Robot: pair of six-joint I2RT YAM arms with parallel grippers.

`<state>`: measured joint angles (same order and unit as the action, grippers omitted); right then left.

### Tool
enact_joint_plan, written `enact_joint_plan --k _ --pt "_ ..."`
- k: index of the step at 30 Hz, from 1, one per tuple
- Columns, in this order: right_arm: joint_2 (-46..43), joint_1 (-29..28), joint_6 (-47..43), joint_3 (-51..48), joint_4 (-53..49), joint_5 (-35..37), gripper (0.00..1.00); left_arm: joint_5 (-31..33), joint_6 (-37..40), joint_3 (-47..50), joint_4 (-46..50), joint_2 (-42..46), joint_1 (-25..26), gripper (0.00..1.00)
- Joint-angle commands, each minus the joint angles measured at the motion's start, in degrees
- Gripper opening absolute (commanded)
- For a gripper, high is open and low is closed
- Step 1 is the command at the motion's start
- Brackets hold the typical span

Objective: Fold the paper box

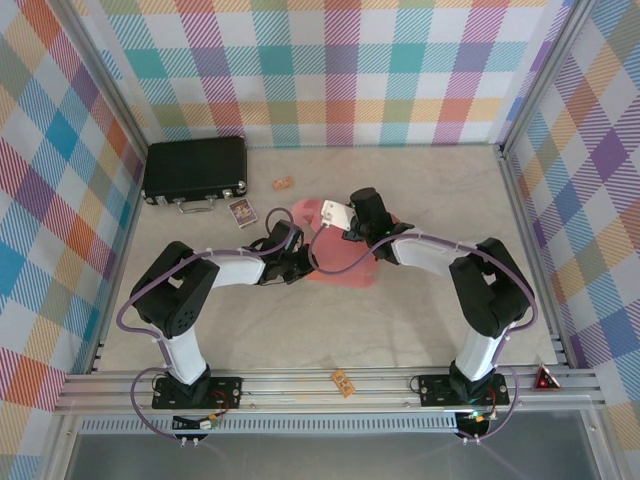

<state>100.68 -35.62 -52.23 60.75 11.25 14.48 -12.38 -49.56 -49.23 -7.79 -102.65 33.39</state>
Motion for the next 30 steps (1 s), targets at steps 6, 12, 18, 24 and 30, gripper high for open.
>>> enact_joint_plan --k 6,12,18,24,30 --pt "1.13 -1.98 -4.89 -3.79 6.07 -1.37 0.00 1.56 -2.74 1.78 -0.02 -0.80 0.89 0.00" --pt "1.53 -2.46 -5.37 -5.53 9.45 -0.07 0.00 0.44 -2.67 1.78 -0.47 -0.63 0.93 0.00" --pt "2.45 -2.66 -7.35 -6.52 13.09 1.16 0.00 0.38 -1.23 2.46 -0.74 1.86 0.93 0.02" --pt "2.59 -2.62 -7.29 -6.62 13.43 0.99 0.00 3.52 2.62 1.78 4.59 8.37 0.93 0.23" --pt "2.70 -2.81 -7.36 -6.35 12.83 0.90 0.00 12.77 8.95 -0.35 16.63 17.54 -0.04 0.37"
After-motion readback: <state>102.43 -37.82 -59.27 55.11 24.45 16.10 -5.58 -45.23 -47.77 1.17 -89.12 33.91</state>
